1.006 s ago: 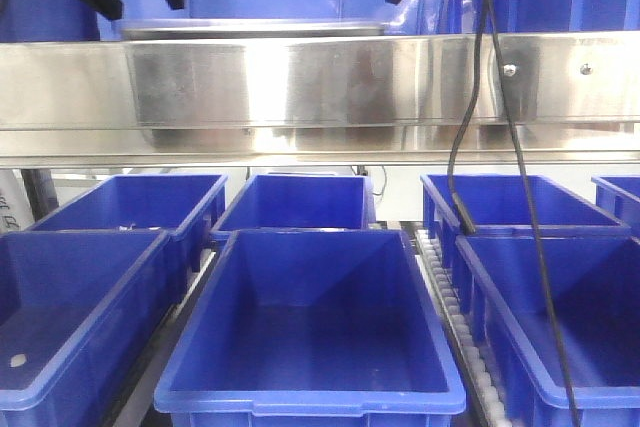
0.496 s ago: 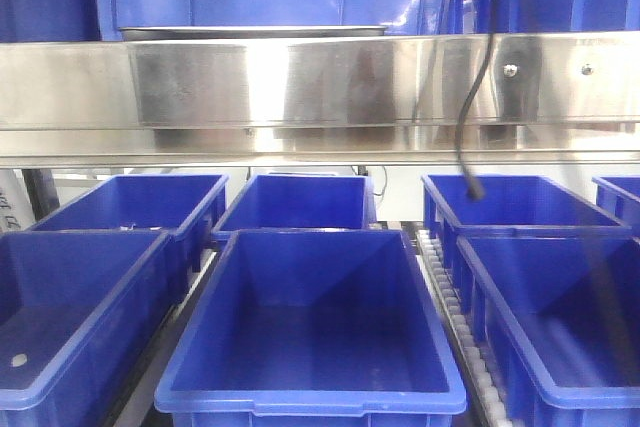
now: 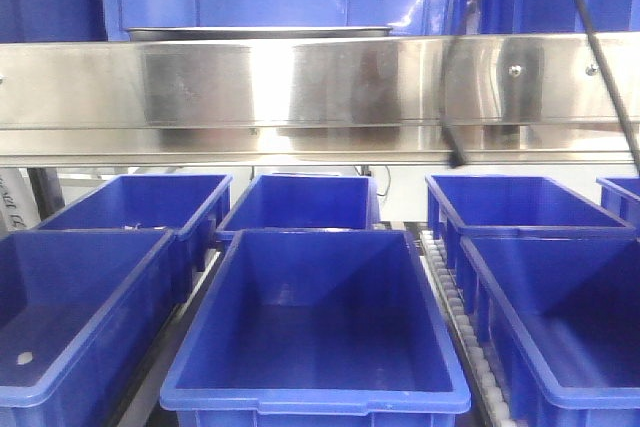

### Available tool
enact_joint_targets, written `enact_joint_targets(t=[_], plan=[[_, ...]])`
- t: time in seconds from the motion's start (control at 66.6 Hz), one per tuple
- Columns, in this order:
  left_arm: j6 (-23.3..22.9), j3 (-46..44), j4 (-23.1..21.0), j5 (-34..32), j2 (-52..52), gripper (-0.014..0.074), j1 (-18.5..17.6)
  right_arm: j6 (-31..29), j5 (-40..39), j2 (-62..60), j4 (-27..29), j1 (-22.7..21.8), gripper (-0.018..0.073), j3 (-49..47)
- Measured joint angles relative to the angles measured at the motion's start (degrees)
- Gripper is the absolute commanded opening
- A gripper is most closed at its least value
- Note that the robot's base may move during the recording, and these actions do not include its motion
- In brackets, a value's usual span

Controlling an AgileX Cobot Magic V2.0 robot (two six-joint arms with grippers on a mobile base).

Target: Stack silver trays without gaps

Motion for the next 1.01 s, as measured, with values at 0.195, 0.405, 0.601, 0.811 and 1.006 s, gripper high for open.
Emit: enact_joint_targets(t=[0.195,0.405,0.601,0.811,1.006], plan=[[0.0,10.2,0.1,-8.7,-7.8,0.0013,-2.9,-4.4,-4.7,-6.6,0.0,1.7,-0.0017,7.4],[0.0,16.9,1.9,-14.1,-14.8,0.0013,-3.5,-5.5,-15.5,-17.6,-0.4,1.7,-0.0017,22.6],[0.0,23.2,4.7,-18.9,-20.9,0.0013,-3.5,-5.6,-25.7,-28.1,-3.5,1.7,-0.0017,37.8],[0.0,31.4,9.0,-23.1,-28.1,0.0013,-3.5,-5.7,-34.3,-39.6,-5.7,1.7,-0.0017,53.7],[0.0,38.7,14.0,-23.8,-38.2,0.0013,-3.5,-5.7,-35.7,-53.2,-5.9,1.7,-0.0017,65.3]])
